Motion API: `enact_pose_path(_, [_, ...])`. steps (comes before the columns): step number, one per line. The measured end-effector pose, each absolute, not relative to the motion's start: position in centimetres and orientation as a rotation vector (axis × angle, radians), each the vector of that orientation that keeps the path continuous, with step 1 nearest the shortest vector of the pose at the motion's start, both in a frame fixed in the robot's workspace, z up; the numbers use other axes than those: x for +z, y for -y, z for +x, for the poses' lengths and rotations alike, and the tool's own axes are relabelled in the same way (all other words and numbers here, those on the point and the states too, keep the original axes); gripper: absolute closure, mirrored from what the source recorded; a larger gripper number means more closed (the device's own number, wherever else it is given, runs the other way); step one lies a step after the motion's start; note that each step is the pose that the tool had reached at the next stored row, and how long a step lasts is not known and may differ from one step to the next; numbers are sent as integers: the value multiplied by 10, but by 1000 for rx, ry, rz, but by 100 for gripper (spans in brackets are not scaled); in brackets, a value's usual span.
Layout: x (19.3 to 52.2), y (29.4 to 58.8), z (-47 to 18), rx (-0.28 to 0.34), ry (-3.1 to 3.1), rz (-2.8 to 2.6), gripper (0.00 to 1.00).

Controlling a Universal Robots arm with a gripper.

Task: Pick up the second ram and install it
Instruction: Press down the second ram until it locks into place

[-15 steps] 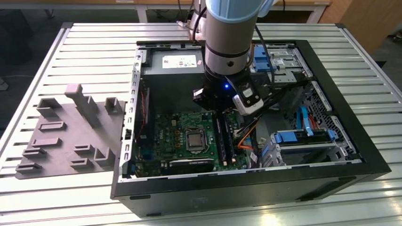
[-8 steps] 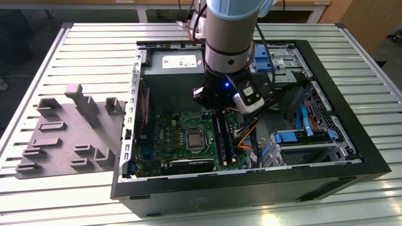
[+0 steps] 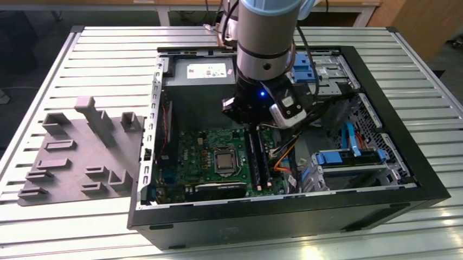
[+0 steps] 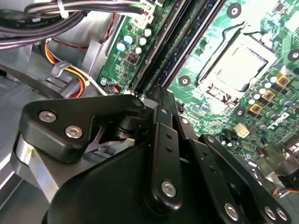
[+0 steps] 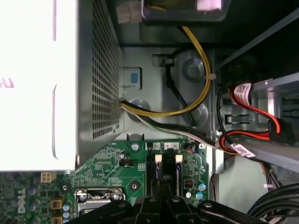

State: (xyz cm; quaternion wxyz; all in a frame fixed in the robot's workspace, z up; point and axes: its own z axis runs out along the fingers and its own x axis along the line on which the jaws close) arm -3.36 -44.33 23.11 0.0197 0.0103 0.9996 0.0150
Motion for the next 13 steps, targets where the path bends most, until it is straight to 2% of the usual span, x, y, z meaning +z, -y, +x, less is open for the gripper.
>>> enact_pose_path(13, [231,459,-34,38,-3102,32,89])
